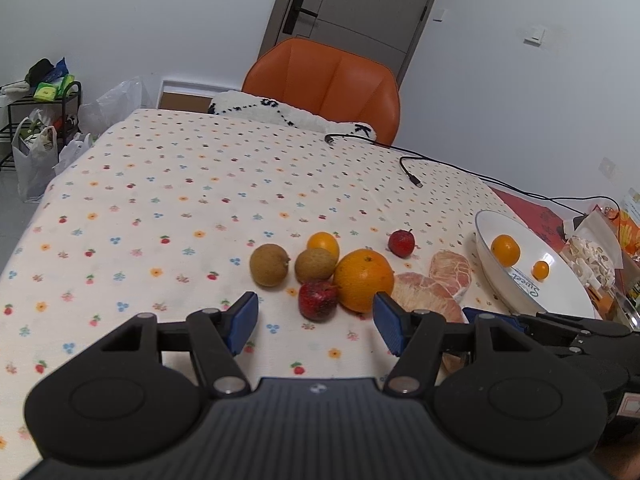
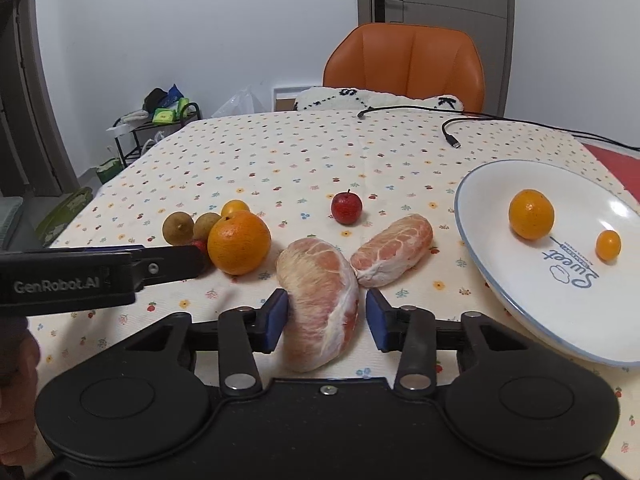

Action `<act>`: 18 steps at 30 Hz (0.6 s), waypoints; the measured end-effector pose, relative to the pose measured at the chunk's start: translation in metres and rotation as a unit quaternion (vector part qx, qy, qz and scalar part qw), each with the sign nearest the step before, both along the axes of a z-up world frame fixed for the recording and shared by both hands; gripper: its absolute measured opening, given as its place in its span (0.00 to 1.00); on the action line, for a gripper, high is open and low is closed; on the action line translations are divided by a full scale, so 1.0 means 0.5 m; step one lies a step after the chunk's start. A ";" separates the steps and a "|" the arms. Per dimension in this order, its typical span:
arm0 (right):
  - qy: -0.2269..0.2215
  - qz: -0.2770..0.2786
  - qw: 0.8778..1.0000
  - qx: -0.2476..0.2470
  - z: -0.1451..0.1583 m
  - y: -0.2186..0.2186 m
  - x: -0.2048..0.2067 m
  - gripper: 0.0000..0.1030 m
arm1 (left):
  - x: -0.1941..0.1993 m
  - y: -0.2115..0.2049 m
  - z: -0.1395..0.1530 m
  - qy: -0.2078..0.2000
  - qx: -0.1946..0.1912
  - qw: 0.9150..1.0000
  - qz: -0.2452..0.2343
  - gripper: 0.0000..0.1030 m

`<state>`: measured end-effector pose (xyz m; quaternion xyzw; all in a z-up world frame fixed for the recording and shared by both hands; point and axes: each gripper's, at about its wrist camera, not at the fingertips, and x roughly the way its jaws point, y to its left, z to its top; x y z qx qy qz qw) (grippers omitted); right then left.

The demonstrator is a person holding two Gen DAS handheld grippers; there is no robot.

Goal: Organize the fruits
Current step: 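Close the right tool around the large peeled pomelo segment, then grasp the dark red plum with the left tool while the right tool lifts the pomelo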

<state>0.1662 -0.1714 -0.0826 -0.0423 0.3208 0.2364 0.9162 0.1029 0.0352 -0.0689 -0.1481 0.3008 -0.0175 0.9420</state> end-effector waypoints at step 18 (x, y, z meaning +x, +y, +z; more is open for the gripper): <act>-0.004 0.020 1.000 0.023 -0.003 -0.004 0.014 0.38 | 0.020 -0.013 -0.007 0.000 0.008 1.000 -0.004 0.60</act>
